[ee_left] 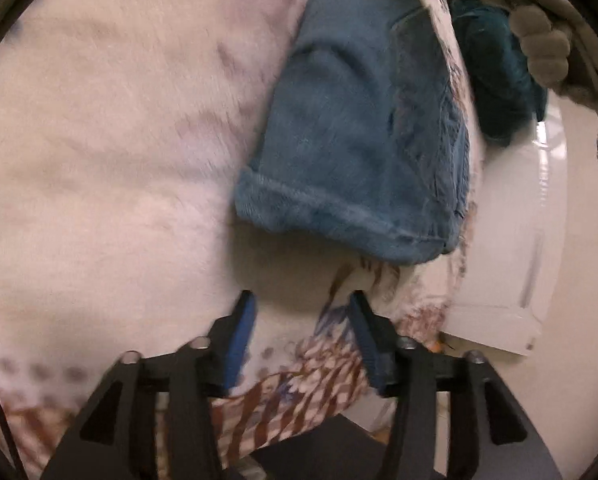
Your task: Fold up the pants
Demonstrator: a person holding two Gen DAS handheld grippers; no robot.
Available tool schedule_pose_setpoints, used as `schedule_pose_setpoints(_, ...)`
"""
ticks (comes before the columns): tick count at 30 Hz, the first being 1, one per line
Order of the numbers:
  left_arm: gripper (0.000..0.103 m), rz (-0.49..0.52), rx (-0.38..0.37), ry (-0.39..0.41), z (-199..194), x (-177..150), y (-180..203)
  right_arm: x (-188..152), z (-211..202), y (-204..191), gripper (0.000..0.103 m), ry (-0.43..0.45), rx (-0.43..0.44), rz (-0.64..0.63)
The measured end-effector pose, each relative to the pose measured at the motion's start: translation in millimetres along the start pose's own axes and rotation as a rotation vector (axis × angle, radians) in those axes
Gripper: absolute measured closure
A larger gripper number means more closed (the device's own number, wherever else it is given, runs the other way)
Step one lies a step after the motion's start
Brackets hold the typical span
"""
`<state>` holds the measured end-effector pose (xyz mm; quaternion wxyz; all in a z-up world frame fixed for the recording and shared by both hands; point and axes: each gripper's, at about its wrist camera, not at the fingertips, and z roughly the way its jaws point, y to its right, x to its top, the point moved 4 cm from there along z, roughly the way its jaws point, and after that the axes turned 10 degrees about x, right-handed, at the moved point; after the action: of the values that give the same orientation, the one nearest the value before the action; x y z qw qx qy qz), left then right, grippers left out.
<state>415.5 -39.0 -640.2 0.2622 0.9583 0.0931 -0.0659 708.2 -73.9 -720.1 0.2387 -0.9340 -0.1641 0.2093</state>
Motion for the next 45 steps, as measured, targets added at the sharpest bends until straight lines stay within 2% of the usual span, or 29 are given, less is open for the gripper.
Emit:
schedule_pose_setpoints(1, 0.031, 0.002, 0.024, 0.025, -8, 2, 2, -5, -12, -3, 0.056, 0.046, 0.046, -0.019)
schedule_pose_setpoints(2, 0.020, 0.007, 0.052, 0.057, -19, 9, 8, -12, -24, -5, 0.022, 0.097, 0.082, -0.032)
schedule_pose_setpoints(3, 0.019, 0.016, 0.073, 0.094, -30, 14, 11, -18, -34, -5, 0.011, 0.141, 0.104, -0.042)
schedule_pose_setpoints(4, 0.017, 0.020, 0.093, 0.155, -44, 25, 17, -27, -47, -3, 0.011, 0.200, 0.117, -0.050)
schedule_pose_setpoints(5, 0.005, 0.023, 0.102, 0.193, -55, 30, 14, -39, -60, 2, 0.010, 0.263, 0.127, -0.051)
schedule_pose_setpoints(6, 0.002, 0.029, 0.110, 0.218, -61, 37, 17, -54, -74, 9, 0.009, 0.335, 0.140, -0.043)
schedule_pose_setpoints(8, 0.002, 0.035, 0.135, 0.267, -73, 57, 29, -88, -97, 31, 0.007, 0.448, 0.138, -0.010)
schedule_pose_setpoints(12, 0.001, 0.042, 0.164, 0.293, -73, 95, 26, -163, -119, 85, 0.007, 0.580, 0.107, 0.121)
schedule_pose_setpoints(16, 0.002, 0.055, 0.154, 0.242, -43, 122, 21, -237, -106, 153, 0.007, 0.646, 0.093, 0.291)
schedule_pose_setpoints(18, 0.002, 0.070, 0.117, 0.203, -28, 133, 24, -263, -82, 187, 0.007, 0.646, 0.163, 0.376)
schedule_pose_setpoints(20, 0.002, 0.084, 0.078, 0.143, -9, 135, 28, -277, -52, 213, 0.007, 0.642, 0.304, 0.433)
schedule_pose_setpoints(21, 0.002, 0.096, 0.056, 0.105, 2, 135, 31, -279, -38, 221, 0.007, 0.640, 0.372, 0.449)
schedule_pose_setpoints(23, 0.002, 0.117, 0.059, 0.058, 14, 127, 33, -279, -15, 228, 0.007, 0.639, 0.525, 0.450)
schedule_pose_setpoints(26, 0.002, 0.139, 0.078, 0.020, 26, 122, 35, -267, 12, 226, 0.005, 0.595, 0.622, 0.390)
schedule_pose_setpoints(28, 0.001, 0.143, 0.079, 0.015, 27, 123, 37, -258, 17, 217, 0.005, 0.583, 0.655, 0.326)
schedule_pose_setpoints(30, 0.001, 0.150, 0.073, 0.001, 35, 127, 38, -251, 23, 214, 0.006, 0.559, 0.614, 0.273)
schedule_pose_setpoints(33, 0.002, 0.133, 0.054, -0.006, 44, 133, 36, -246, 29, 225, 0.006, 0.571, 0.680, 0.304)
schedule_pose_setpoints(35, 0.005, 0.153, 0.049, 0.027, 40, 133, 44, -248, 28, 223, 0.007, 0.576, 0.673, 0.306)
schedule_pose_setpoints(36, 0.009, 0.170, 0.045, 0.048, 36, 130, 49, -249, 27, 216, 0.016, 0.574, 0.630, 0.287)
schedule_pose_setpoints(37, 0.010, 0.184, 0.041, 0.063, 33, 128, 54, -250, 24, 211, 0.028, 0.588, 0.619, 0.274)
schedule_pose_setpoints(38, 0.017, 0.201, 0.040, 0.082, 28, 125, 59, -249, 24, 209, 0.043, 0.593, 0.613, 0.277)
schedule_pose_setpoints(39, 0.026, 0.209, 0.035, 0.092, 24, 123, 61, -248, 24, 206, 0.044, 0.596, 0.591, 0.290)
schedule_pose_setpoints(42, 0.044, 0.198, -0.007, 0.110, 7, 121, 61, -247, 19, 197, 0.050, 0.619, 0.569, 0.290)
schedule_pose_setpoints(45, 0.046, 0.226, -0.003, 0.114, -2, 120, 72, -250, 10, 187, 0.055, 0.643, 0.571, 0.279)
